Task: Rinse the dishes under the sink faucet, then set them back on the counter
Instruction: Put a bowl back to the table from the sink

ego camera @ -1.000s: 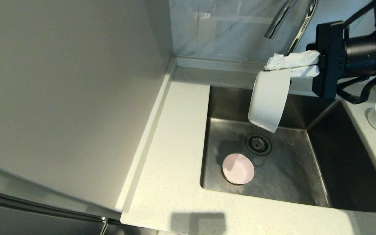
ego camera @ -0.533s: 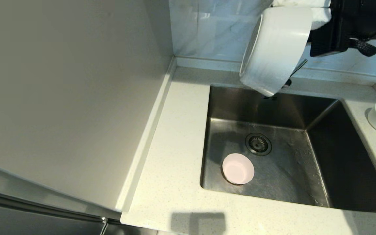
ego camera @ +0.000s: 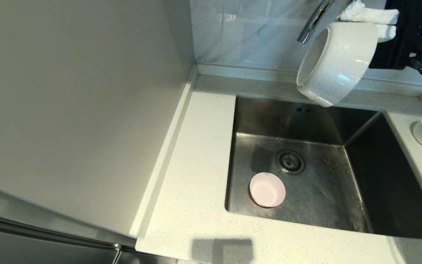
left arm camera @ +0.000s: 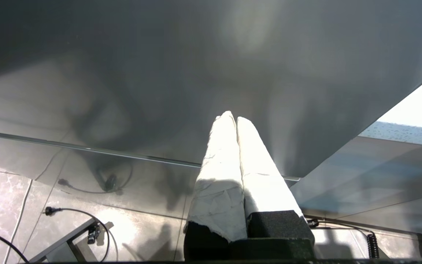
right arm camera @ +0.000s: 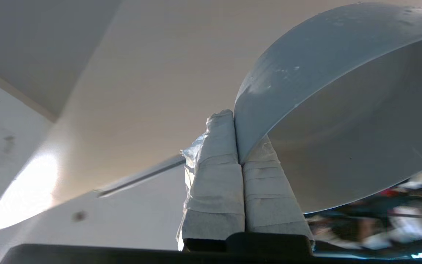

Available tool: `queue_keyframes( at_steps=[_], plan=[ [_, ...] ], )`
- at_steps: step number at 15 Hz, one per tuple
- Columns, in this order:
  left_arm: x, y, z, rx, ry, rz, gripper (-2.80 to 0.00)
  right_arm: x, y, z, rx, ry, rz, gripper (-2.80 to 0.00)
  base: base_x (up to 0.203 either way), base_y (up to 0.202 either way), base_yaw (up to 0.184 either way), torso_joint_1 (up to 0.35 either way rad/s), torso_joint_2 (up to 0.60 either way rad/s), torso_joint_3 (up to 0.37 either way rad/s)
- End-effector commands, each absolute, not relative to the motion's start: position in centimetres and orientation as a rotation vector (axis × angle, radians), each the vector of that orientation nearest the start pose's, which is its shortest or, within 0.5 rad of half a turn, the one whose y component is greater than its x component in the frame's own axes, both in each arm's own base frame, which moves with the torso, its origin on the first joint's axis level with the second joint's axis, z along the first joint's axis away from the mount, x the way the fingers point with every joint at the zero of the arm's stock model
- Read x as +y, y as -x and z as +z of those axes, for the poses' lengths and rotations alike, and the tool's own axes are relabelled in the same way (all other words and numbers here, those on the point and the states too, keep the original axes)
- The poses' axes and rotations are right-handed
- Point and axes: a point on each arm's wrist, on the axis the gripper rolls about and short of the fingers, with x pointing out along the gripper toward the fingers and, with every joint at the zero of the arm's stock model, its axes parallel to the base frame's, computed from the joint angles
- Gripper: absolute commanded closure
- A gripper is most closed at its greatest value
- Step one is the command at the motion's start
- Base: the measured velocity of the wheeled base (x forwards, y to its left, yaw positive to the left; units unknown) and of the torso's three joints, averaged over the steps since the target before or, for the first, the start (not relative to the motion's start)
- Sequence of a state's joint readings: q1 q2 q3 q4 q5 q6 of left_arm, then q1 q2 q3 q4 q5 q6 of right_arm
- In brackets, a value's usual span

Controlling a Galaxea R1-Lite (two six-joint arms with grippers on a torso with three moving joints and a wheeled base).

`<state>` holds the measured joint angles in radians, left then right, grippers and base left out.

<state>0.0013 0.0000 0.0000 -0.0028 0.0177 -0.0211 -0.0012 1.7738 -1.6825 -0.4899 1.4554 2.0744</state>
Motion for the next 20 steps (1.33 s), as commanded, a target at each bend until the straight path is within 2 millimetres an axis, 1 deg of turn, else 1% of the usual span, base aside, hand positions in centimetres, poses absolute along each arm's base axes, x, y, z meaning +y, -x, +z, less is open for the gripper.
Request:
queue_keyframes(
  at_steps=[1,2,3,4,6,7,8,9,10,11,12,13,14,15,16,17,18,19,20],
  plan=[
    [0.0,2.3,7.6,-0.006,0.021,0.02,0.0,-2.6,-30.8,36.8,1.081,-1.374,1.038,0.0,0.0,0.0,0.0,0.0,0.0,0.0],
    [0.0,2.3,7.6,-0.006,0.022,0.02,0.0,-4.8,-30.2,36.1,0.999,-1.357,1.008,0.0,0.0,0.0,0.0,0.0,0.0,0.0],
    [0.0,2.3,7.6,-0.006,0.022,0.02,0.0,-6.3,-29.5,36.3,0.897,-1.286,1.011,0.0,0.0,0.0,0.0,0.0,0.0,0.0],
    [0.0,2.3,7.6,-0.006,0.021,0.02,0.0,-7.4,-28.7,37.0,0.793,-1.191,1.024,0.0,0.0,0.0,0.0,0.0,0.0,0.0],
    [0.0,2.3,7.6,-0.006,0.022,0.02,0.0,-8.1,-26.6,39.0,0.563,-0.911,1.078,0.0,0.0,0.0,0.0,0.0,0.0,0.0],
    [0.0,2.3,7.6,-0.006,0.022,0.02,0.0,-8.4,-25.2,40.1,0.447,-0.761,1.089,0.0,0.0,0.0,0.0,0.0,0.0,0.0],
    [0.0,2.3,7.6,-0.006,0.022,0.02,0.0,-8.5,-24.5,40.7,0.396,-0.692,1.091,0.0,0.0,0.0,0.0,0.0,0.0,0.0],
    [0.0,2.3,7.6,-0.006,0.022,0.02,0.0,-8.5,-24.3,40.9,0.399,-0.7,1.085,0.0,0.0,0.0,0.0,0.0,0.0,0.0],
    [0.0,2.3,7.6,-0.006,0.022,0.02,0.0,-8.8,-24.8,40.9,0.447,-0.777,1.066,0.0,0.0,0.0,0.0,0.0,0.0,0.0],
    [0.0,2.3,7.6,-0.006,0.022,0.02,0.0,-9.3,-25.6,40.6,0.54,-0.924,1.029,0.0,0.0,0.0,0.0,0.0,0.0,0.0],
    [0.0,2.3,7.6,-0.006,0.022,0.019,0.0,-9.9,-26.6,39.8,0.659,-1.113,0.972,0.0,0.0,0.0,0.0,0.0,0.0,0.0],
    [0.0,2.3,7.6,-0.006,0.021,0.02,0.0,-10.4,-27.6,37.9,0.826,-1.38,0.872,0.0,0.0,0.0,0.0,0.0,0.0,0.0],
    [0.0,2.3,7.6,-0.006,0.022,0.02,0.0,-10.7,-27.6,36.1,0.945,-1.576,0.783,0.0,0.0,0.0,0.0,0.0,0.0,0.0],
    [0.0,2.3,7.6,-0.006,0.022,0.02,0.0,-11.0,-26.9,34.9,1.003,-1.705,0.709,0.0,0.0,0.0,0.0,0.0,0.0,0.0],
    [0.0,2.3,7.6,-0.006,0.022,0.02,0.0,-11.7,-25.3,34.8,0.985,-1.768,0.656,0.0,0.0,0.0,0.0,0.0,0.0,0.0],
    [0.0,2.3,7.6,-0.006,0.022,0.02,0.0,-12.5,-24.2,35.0,0.949,-1.794,0.624,0.0,0.0,0.0,0.0,0.0,0.0,0.0],
    [0.0,2.3,7.6,-0.006,0.022,0.02,0.0,-12.6,-23.7,35.7,0.944,-1.815,0.608,0.0,0.0,0.0,0.0,0.0,0.0,0.0],
    [0.0,2.3,7.6,-0.006,0.022,0.02,0.0,-12.3,-23.4,37.1,0.959,-1.84,0.6,0.0,0.0,0.0,0.0,0.0,0.0,0.0],
    [0.0,2.3,7.6,-0.006,0.022,0.02,0.0,-11.4,-23.2,39.0,1.009,-1.876,0.595,0.0,0.0,0.0,0.0,0.0,0.0,0.0]
  ],
)
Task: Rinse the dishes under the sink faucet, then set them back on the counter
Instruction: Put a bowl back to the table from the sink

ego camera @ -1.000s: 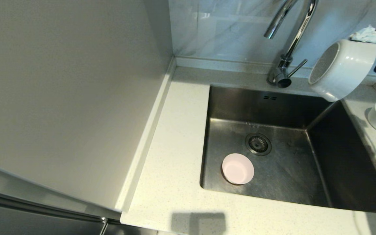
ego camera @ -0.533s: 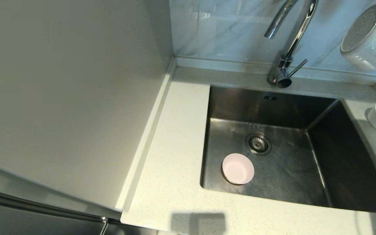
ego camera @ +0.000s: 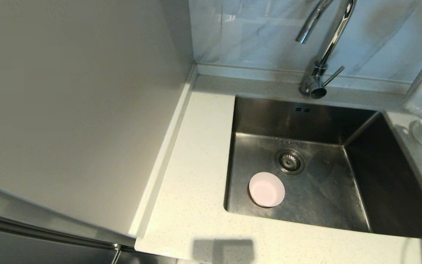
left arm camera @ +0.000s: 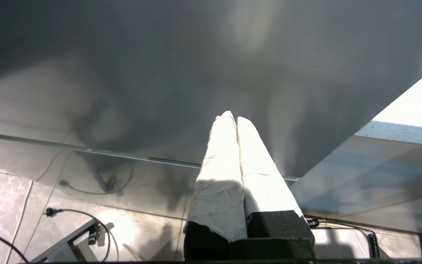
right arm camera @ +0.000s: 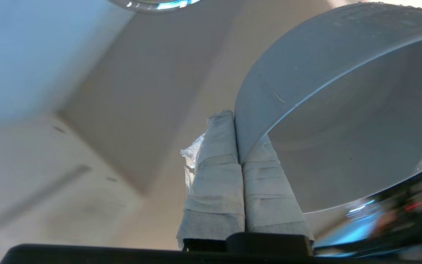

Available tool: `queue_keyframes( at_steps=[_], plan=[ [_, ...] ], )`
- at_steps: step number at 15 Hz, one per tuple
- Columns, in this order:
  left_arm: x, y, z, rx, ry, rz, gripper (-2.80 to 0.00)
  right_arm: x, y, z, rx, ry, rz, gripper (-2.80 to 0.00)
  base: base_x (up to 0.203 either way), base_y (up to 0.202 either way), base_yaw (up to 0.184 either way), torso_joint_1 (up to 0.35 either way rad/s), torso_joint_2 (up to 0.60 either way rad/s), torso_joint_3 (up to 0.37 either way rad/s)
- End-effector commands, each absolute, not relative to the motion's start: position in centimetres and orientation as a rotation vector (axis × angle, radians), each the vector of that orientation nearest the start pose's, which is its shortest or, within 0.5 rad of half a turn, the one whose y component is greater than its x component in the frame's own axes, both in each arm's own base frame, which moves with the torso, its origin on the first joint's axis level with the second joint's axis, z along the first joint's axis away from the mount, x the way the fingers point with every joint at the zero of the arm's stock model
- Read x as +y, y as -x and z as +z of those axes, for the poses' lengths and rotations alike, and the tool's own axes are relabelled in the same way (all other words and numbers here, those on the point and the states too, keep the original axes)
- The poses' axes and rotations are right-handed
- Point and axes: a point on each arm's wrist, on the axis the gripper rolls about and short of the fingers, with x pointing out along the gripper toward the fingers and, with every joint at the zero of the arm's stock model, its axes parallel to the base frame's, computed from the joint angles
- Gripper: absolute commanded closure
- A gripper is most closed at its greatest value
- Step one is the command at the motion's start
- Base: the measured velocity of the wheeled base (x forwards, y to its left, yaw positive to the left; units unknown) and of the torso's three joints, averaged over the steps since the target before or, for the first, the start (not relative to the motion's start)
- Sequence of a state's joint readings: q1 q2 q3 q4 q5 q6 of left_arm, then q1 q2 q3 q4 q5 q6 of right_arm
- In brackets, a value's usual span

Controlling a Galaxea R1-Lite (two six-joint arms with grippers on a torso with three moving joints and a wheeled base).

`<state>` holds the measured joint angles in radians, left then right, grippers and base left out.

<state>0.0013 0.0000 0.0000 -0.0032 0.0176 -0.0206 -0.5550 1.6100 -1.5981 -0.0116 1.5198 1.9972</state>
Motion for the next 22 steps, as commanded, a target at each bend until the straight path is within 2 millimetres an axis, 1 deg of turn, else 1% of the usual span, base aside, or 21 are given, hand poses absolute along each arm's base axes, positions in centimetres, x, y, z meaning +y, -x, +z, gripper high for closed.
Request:
queue_keyframes(
  at_steps=[1,2,3,4,5,6,7,9,10,12,13,14,15,16,17,18,19,20,21,22],
  plan=[
    [0.0,2.3,7.6,-0.006,0.022,0.02,0.0,-10.0,-23.3,40.0,1.108,-1.944,0.578,0.0,0.0,0.0,0.0,0.0,0.0,0.0],
    [0.0,2.3,7.6,-0.006,0.022,0.02,0.0,-8.4,-23.5,40.2,1.236,-2.02,0.545,0.0,0.0,0.0,0.0,0.0,0.0,0.0],
    [0.0,2.3,7.6,-0.006,0.02,0.02,0.0,-7.8,-23.8,40.1,1.309,-2.068,0.515,0.0,0.0,0.0,0.0,0.0,0.0,0.0],
    [0.0,2.3,7.6,-0.006,0.022,0.02,0.0,-7.4,-24.0,40.3,1.314,-2.04,0.537,0.0,0.0,0.0,0.0,0.0,0.0,0.0],
    [0.0,2.3,7.6,-0.006,0.022,0.02,0.0,-7.0,-23.3,41.7,1.27,-1.971,0.588,0.0,0.0,0.0,0.0,0.0,0.0,0.0],
    [0.0,2.3,7.6,-0.006,0.022,0.02,0.0,-6.6,-22.1,44.0,1.188,-1.857,0.665,0.0,0.0,0.0,0.0,0.0,0.0,0.0],
    [0.0,2.3,7.6,-0.006,0.022,0.02,0.0,-6.4,-20.7,46.3,1.06,-1.693,0.758,0.0,0.0,0.0,0.0,0.0,0.0,0.0],
    [0.0,2.3,7.6,-0.006,0.022,0.02,0.0,-5.9,-18.5,49.1,0.843,-1.393,0.892,0.0,0.0,0.0,0.0,0.0,0.0,0.0],
    [0.0,2.3,7.6,-0.006,0.022,0.02,0.0,-5.5,-17.3,50.1,0.747,-1.252,0.942,0.0,0.0,0.0,0.0,0.0,0.0,0.0],
    [0.0,2.3,7.6,-0.006,0.022,0.02,0.0,-4.3,-14.6,51.6,0.575,-0.985,1.022,0.0,0.0,0.0,0.0,0.0,0.0,0.0],
    [0.0,2.3,7.6,-0.006,0.022,0.019,0.0,-3.7,-13.2,52.0,0.507,-0.878,1.05,0.0,0.0,0.0,0.0,0.0,0.0,0.0],
    [0.0,2.3,7.6,-0.006,0.021,0.02,0.0,-3.3,-12.4,52.2,0.495,-0.856,1.058,0.0,0.0,0.0,0.0,0.0,0.0,0.0],
    [0.0,2.3,7.6,-0.006,0.022,0.02,0.0,-3.1,-12.4,52.2,0.549,-0.929,1.053,0.0,0.0,0.0,0.0,0.0,0.0,0.0],
    [0.0,2.3,7.6,-0.006,0.022,0.02,0.0,-3.1,-13.1,52.0,0.669,-1.09,1.028,0.0,0.0,0.0,0.0,0.0,0.0,0.0],
    [0.0,2.3,7.6,-0.006,0.022,0.02,0.0,-3.4,-14.4,51.3,0.812,-1.286,0.973,0.0,0.0,0.0,0.0,0.0,0.0,0.0],
    [0.0,2.3,7.6,-0.006,0.022,0.02,0.0,-3.9,-16.1,49.9,0.987,-1.528,0.875,0.0,0.0,0.0,0.0,0.0,0.0,0.0],
    [0.0,2.3,7.6,-0.006,0.022,0.02,0.0,-4.3,-17.9,47.8,1.158,-1.764,0.749,0.0,0.0,0.0,0.0,0.0,0.0,0.0],
    [0.0,2.3,7.6,-0.006,0.022,0.02,0.0,-4.9,-19.4,45.3,1.286,-1.954,0.623,0.0,0.0,0.0,0.0,0.0,0.0,0.0],
    [0.0,2.3,7.6,-0.006,0.02,0.02,0.0,-5.6,-20.5,42.7,1.372,-2.106,0.507,0.0,0.0,0.0,0.0,0.0,0.0,0.0],
    [0.0,2.3,7.6,-0.006,0.022,0.02,0.0,-6.5,-20.9,41.3,1.383,-2.191,0.441,0.0,0.0,0.0,0.0,0.0,0.0,0.0]
  ],
)
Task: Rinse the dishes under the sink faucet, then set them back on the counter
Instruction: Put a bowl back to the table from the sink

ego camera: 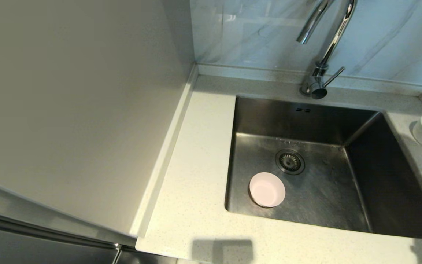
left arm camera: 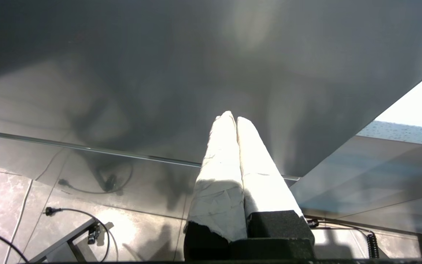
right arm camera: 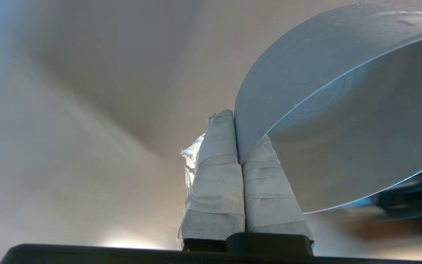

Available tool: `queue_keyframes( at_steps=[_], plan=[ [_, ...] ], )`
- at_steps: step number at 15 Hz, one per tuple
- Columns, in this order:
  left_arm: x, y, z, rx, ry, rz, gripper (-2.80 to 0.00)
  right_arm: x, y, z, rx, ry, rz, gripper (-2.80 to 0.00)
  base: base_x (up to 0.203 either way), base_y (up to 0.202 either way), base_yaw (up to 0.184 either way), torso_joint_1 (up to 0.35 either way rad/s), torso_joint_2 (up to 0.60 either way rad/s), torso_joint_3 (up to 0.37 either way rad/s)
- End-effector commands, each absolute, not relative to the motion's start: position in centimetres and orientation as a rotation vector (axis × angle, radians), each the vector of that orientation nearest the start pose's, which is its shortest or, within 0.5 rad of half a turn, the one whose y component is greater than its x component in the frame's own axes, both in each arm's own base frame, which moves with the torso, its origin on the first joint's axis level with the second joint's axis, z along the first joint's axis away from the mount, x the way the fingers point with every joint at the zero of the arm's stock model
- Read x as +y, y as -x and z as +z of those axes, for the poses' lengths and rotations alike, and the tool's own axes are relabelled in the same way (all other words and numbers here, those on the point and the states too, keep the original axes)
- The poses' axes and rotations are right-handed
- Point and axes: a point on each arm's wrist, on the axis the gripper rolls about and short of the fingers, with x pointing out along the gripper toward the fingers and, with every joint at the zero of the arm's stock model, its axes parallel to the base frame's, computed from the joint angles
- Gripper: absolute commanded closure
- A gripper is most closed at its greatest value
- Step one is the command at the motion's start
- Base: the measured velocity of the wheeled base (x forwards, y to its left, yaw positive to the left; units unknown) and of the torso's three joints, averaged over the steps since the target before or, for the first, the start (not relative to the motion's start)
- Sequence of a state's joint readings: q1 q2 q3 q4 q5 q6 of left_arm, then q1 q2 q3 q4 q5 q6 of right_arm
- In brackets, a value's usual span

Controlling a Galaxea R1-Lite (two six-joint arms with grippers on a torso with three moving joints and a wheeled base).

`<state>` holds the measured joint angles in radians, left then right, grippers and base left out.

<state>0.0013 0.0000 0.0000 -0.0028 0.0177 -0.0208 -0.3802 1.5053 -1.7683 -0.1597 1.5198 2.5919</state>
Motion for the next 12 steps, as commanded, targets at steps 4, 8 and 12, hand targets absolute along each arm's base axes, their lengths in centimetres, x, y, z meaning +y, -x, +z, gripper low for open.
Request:
queue_keyframes(
  at_steps=[4,8,12],
  plan=[
    [0.0,2.3,7.6,-0.006,0.022,0.02,0.0,-6.8,-20.1,42.3,1.173,-1.931,0.614,0.0,0.0,0.0,0.0,0.0,0.0,0.0],
    [0.0,2.3,7.6,-0.006,0.022,0.02,0.0,-3.5,-19.1,45.2,1.163,-1.654,0.822,0.0,0.0,0.0,0.0,0.0,0.0,0.0],
    [0.0,2.3,7.6,-0.006,0.022,0.02,0.0,-3.8,-19.4,44.3,1.079,-1.553,0.877,0.0,0.0,0.0,0.0,0.0,0.0,0.0]
  ],
)
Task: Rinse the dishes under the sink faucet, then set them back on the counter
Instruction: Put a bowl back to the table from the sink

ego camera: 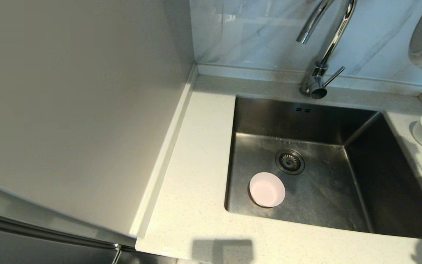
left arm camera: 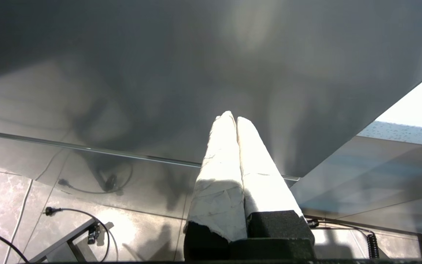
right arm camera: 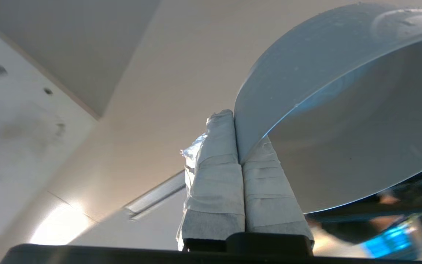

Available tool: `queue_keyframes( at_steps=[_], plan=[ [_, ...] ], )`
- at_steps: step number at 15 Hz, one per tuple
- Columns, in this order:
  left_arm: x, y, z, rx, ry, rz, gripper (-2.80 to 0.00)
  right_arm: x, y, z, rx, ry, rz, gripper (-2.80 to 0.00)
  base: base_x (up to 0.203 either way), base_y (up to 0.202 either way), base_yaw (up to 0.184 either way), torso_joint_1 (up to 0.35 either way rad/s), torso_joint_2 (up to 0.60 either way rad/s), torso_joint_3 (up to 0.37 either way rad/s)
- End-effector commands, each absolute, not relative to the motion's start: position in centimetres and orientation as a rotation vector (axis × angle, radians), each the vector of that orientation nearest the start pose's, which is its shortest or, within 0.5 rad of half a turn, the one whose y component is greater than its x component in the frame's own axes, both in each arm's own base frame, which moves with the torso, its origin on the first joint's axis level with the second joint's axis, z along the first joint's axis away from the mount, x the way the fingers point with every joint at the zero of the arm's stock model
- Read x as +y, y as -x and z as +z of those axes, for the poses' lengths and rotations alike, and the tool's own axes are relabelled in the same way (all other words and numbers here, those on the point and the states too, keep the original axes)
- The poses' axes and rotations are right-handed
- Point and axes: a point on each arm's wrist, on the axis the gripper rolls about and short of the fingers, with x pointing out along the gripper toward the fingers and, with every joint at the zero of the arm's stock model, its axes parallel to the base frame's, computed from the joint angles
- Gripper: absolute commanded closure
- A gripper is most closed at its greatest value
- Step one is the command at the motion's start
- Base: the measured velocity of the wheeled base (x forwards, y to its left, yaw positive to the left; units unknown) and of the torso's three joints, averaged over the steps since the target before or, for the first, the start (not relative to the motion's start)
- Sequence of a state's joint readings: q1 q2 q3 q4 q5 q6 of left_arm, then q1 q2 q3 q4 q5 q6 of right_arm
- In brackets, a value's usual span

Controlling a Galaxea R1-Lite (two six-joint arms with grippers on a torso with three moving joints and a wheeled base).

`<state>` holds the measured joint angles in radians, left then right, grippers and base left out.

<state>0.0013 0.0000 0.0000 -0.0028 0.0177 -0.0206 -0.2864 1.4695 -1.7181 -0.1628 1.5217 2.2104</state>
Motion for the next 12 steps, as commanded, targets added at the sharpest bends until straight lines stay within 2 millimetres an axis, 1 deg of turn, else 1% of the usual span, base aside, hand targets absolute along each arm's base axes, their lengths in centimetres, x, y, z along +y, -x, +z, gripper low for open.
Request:
queue_keyframes(
  at_steps=[1,2,3,4,5,6,7,8,9,11,12],
  plan=[
    [0.0,2.3,7.6,-0.006,0.022,0.02,0.0,-4.2,-19.5,44.1,1.064,-1.566,0.86,0.0,0.0,0.0,0.0,0.0,0.0,0.0],
    [0.0,2.3,7.6,-0.006,0.02,0.019,0.0,-4.6,-19.3,44.3,1.04,-1.569,0.849,0.0,0.0,0.0,0.0,0.0,0.0,0.0],
    [0.0,2.3,7.6,-0.006,0.022,0.018,0.0,-4.6,-18.8,45.1,1.008,-1.535,0.863,0.0,0.0,0.0,0.0,0.0,0.0,0.0],
    [0.0,2.3,7.6,-0.006,0.022,0.02,0.0,-4.2,-18.2,46.1,0.984,-1.489,0.891,0.0,0.0,0.0,0.0,0.0,0.0,0.0],
    [0.0,2.3,7.6,-0.006,0.022,0.02,0.0,-3.4,-17.7,47.0,0.992,-1.443,0.934,0.0,0.0,0.0,0.0,0.0,0.0,0.0],
    [0.0,2.3,7.6,-0.006,0.022,0.018,0.0,-2.5,-17.2,47.6,1.004,-1.403,0.975,0.0,0.0,0.0,0.0,0.0,0.0,0.0],
    [0.0,2.3,7.6,-0.006,0.021,0.02,0.0,-2.1,-16.9,47.5,1.021,-1.401,0.985,0.0,0.0,0.0,0.0,0.0,0.0,0.0],
    [0.0,2.3,7.6,-0.006,0.022,0.02,0.0,-2.0,-17.3,46.8,1.065,-1.446,0.965,0.0,0.0,0.0,0.0,0.0,0.0,0.0],
    [0.0,2.3,7.6,-0.006,0.022,0.019,0.0,-2.1,-17.8,45.6,1.13,-1.521,0.925,0.0,0.0,0.0,0.0,0.0,0.0,0.0],
    [0.0,2.3,7.6,-0.006,0.022,0.02,0.0,-2.9,-19.5,42.5,1.244,-1.699,0.803,0.0,0.0,0.0,0.0,0.0,0.0,0.0],
    [0.0,2.3,7.6,-0.006,0.022,0.02,0.0,-3.6,-20.3,40.4,1.281,-1.787,0.736,0.0,0.0,0.0,0.0,0.0,0.0,0.0]
  ],
)
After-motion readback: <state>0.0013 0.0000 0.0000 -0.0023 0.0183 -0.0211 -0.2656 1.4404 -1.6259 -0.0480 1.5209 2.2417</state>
